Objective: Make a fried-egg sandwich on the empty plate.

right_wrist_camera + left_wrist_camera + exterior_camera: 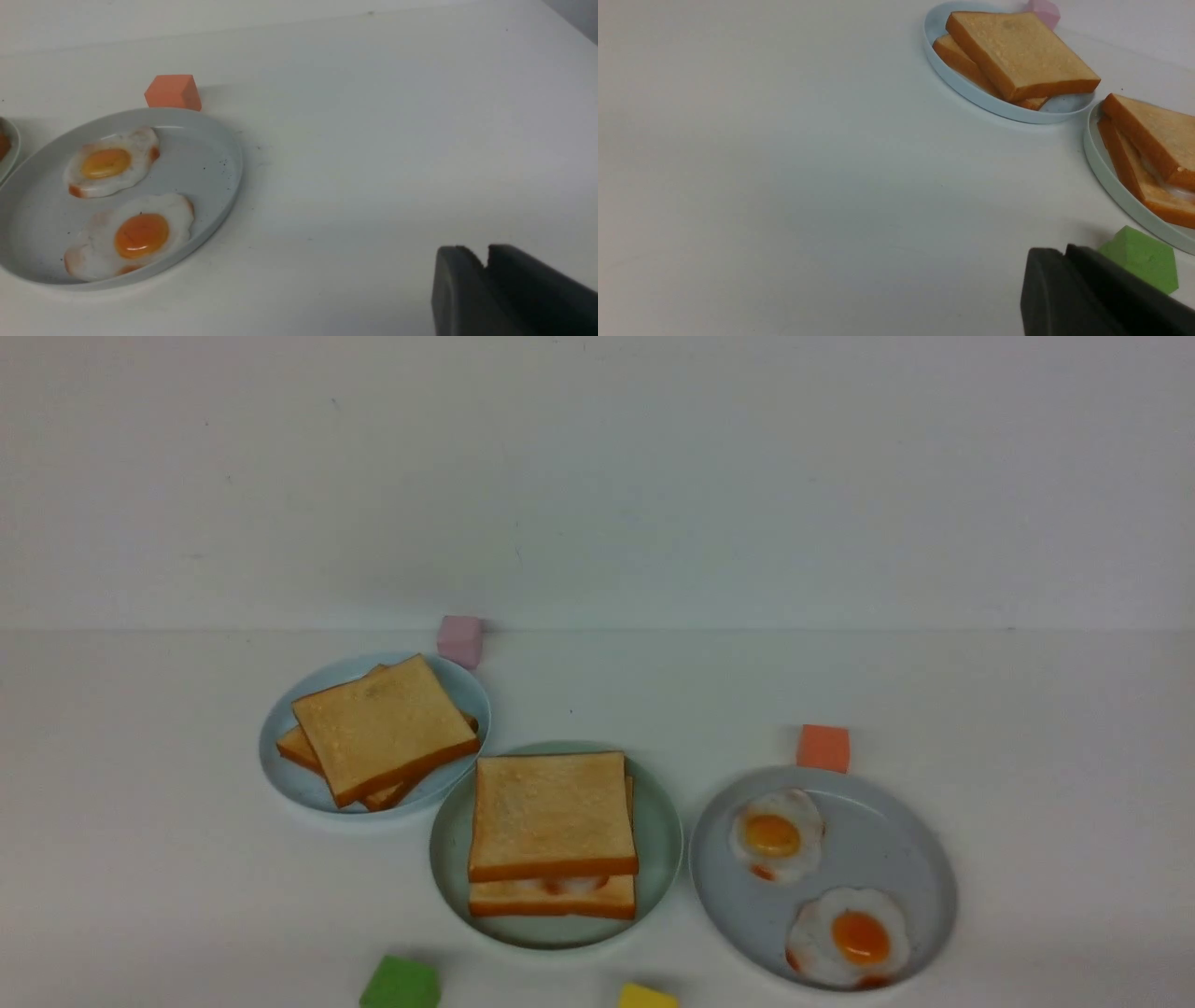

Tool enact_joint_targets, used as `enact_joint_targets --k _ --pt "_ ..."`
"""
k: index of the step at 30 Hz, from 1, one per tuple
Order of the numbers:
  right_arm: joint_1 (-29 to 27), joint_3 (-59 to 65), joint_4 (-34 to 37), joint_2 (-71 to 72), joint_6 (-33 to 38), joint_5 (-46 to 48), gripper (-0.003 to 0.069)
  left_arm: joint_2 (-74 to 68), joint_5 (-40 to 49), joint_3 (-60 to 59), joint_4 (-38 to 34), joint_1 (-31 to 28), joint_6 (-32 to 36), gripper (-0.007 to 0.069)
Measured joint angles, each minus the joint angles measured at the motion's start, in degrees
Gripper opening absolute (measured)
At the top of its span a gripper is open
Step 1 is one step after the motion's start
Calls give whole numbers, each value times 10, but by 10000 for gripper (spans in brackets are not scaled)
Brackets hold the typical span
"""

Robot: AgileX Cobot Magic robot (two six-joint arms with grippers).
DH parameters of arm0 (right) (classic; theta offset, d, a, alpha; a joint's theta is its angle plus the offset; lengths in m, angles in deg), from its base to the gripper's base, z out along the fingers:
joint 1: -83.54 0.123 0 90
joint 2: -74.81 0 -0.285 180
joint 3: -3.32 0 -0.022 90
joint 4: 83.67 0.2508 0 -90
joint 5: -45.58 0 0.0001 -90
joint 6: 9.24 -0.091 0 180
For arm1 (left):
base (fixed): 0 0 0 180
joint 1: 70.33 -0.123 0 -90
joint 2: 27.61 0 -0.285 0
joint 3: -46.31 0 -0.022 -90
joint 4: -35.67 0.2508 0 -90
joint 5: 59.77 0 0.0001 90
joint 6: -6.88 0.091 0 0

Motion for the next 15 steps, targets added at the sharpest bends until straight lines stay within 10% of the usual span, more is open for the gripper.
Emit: enact_joint_targets --k 15 --pt "0 0 0 0 0 0 134 0 0 0 0 0 0 71"
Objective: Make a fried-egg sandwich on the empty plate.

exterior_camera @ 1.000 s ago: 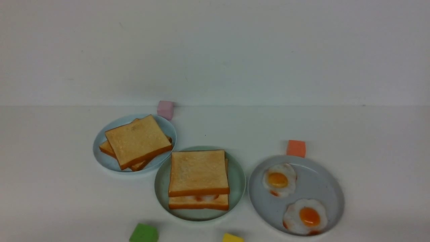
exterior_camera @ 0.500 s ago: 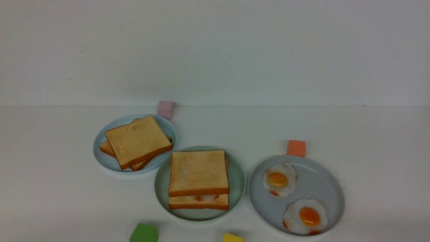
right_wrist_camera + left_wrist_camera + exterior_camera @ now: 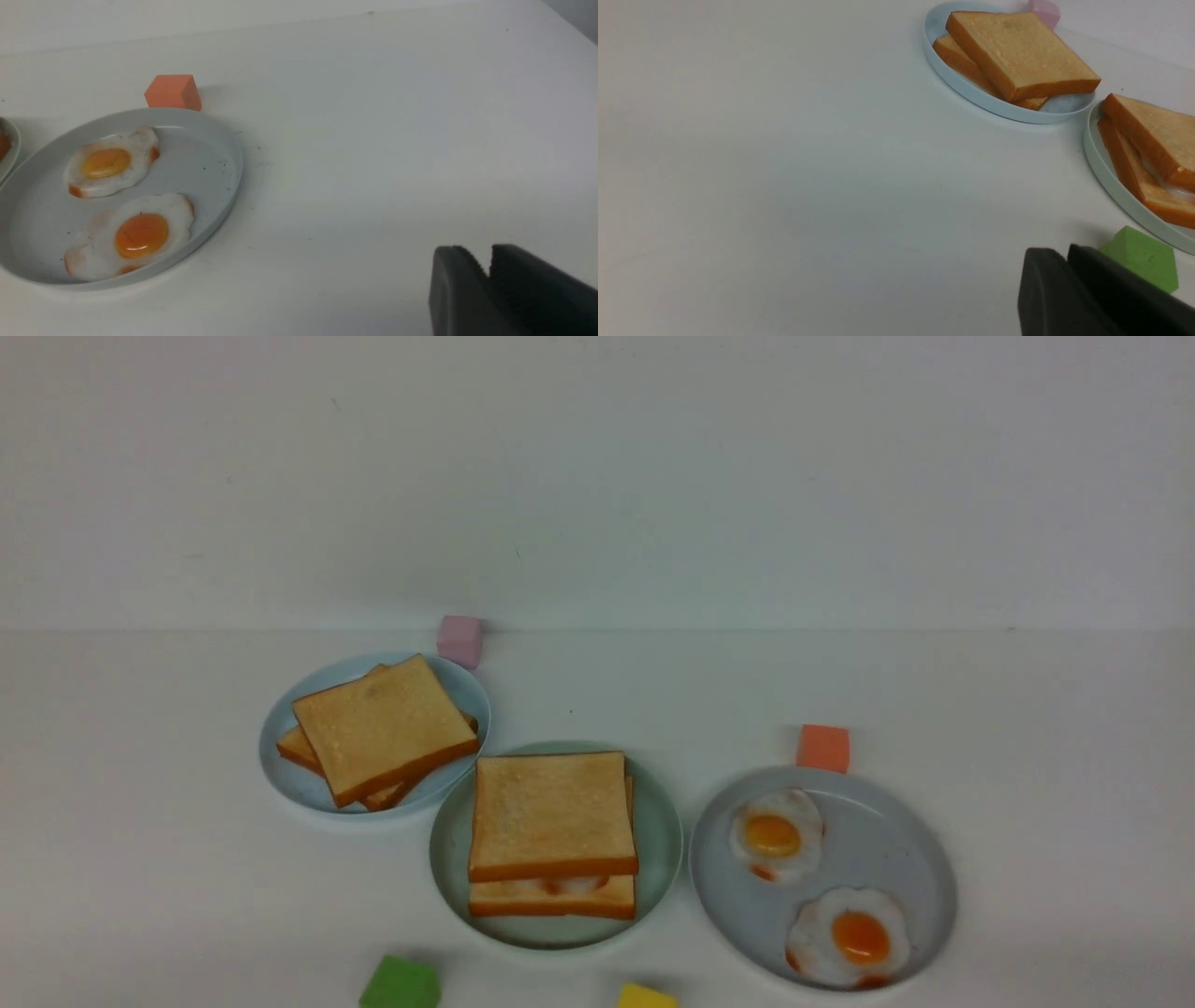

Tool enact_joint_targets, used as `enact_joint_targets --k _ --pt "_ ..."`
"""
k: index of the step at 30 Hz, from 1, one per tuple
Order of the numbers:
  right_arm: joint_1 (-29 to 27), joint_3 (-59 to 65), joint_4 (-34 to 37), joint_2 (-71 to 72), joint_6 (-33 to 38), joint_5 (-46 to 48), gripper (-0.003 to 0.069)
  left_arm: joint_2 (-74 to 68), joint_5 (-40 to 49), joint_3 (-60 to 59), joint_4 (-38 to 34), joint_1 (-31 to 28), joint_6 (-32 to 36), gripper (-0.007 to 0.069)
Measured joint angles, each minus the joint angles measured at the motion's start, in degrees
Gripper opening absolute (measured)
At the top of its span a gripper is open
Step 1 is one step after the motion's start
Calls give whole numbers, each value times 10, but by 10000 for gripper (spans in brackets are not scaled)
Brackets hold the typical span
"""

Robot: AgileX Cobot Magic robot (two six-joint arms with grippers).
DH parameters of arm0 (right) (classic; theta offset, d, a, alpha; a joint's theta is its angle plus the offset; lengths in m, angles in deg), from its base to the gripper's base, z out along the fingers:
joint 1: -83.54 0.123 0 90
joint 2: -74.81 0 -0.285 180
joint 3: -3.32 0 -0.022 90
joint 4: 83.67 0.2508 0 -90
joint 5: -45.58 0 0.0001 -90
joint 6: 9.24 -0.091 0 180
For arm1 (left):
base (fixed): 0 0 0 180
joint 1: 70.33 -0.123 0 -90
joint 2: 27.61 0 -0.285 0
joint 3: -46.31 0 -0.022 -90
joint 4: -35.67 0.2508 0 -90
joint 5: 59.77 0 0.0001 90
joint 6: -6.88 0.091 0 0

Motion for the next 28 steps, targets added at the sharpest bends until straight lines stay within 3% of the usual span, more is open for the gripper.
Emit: enact_joint_targets --k 28 --pt "0 0 0 0 0 0 161 0 0 0 0 0 0 86"
